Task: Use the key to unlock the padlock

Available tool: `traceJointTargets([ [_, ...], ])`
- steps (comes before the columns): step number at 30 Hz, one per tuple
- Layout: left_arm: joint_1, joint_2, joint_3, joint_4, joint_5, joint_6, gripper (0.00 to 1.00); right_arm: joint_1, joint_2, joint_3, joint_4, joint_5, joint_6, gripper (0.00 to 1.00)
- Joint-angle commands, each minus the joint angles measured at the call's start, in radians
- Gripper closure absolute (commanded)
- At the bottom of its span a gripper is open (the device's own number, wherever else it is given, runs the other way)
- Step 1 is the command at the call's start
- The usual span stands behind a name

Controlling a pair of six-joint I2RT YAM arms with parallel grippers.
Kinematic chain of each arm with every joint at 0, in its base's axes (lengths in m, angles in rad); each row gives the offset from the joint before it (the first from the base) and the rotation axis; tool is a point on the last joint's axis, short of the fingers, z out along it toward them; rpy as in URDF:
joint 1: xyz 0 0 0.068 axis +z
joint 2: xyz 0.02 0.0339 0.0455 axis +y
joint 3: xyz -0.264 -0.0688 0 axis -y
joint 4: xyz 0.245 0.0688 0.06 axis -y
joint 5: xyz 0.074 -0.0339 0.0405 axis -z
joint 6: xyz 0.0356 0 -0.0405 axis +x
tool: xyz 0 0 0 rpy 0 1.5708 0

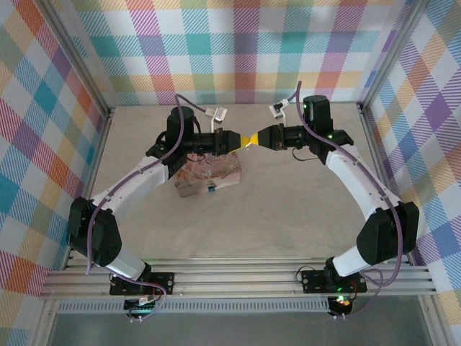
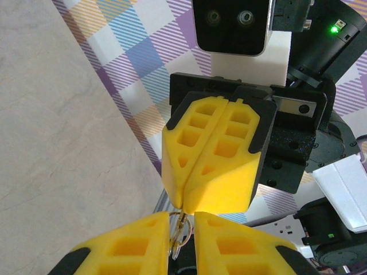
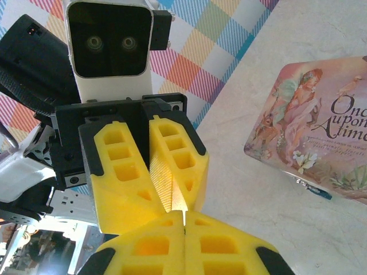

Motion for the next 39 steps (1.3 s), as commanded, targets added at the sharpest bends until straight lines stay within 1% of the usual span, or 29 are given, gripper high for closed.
traceJointTargets([
  [1,-0.014,-0.011,0.006,-0.022,0.023,0.027,0.79,-0.006,-0.010,-0.015,0.042,-0.032,0.017,1.00],
  [7,-0.015,0.002,0.017,-0.029,0.027,0.031,0.78,-0.005,-0.010,-0.019,0.050,-0.034,0.023,1.00],
  [10,-0.015,0.009,0.020,-0.029,0.031,0.031,0.83,-0.006,-0.010,-0.021,0.050,-0.034,0.024,1.00],
  [13,-0.015,0.015,0.024,-0.031,0.032,0.031,0.84,-0.006,-0.010,-0.022,0.055,-0.031,0.030,1.00],
  [14,-0.015,0.017,0.025,-0.032,0.034,0.033,0.86,-0.006,-0.010,-0.023,0.060,-0.032,0.032,1.00],
  [18,-0.016,0.017,0.028,-0.038,0.020,0.042,1.00,-0.005,-0.012,-0.029,0.066,-0.022,0.042,1.00],
  [23,-0.015,-0.013,0.025,-0.093,-0.066,0.108,1.00,-0.007,-0.029,-0.043,0.062,0.025,0.056,0.81],
  [25,-0.015,-0.023,0.025,-0.097,-0.095,0.120,1.00,-0.006,-0.038,-0.058,0.065,0.044,0.069,0.66],
  [26,-0.015,-0.026,0.024,-0.101,-0.101,0.126,1.00,-0.007,-0.041,-0.065,0.066,0.049,0.074,0.62],
  [28,-0.015,-0.035,0.023,-0.117,-0.130,0.144,1.00,-0.007,-0.049,-0.081,0.070,0.056,0.086,0.61],
  [32,-0.014,-0.065,0.004,-0.107,-0.173,0.165,1.00,-0.007,-0.064,-0.111,0.051,0.088,0.096,0.62],
  [36,-0.015,-0.064,0.016,-0.128,-0.159,0.182,1.00,-0.007,-0.083,-0.165,0.098,0.120,0.149,0.62],
  [39,-0.016,-0.065,0.024,-0.153,-0.153,0.199,1.00,-0.007,-0.088,-0.179,0.146,0.126,0.187,0.60],
])
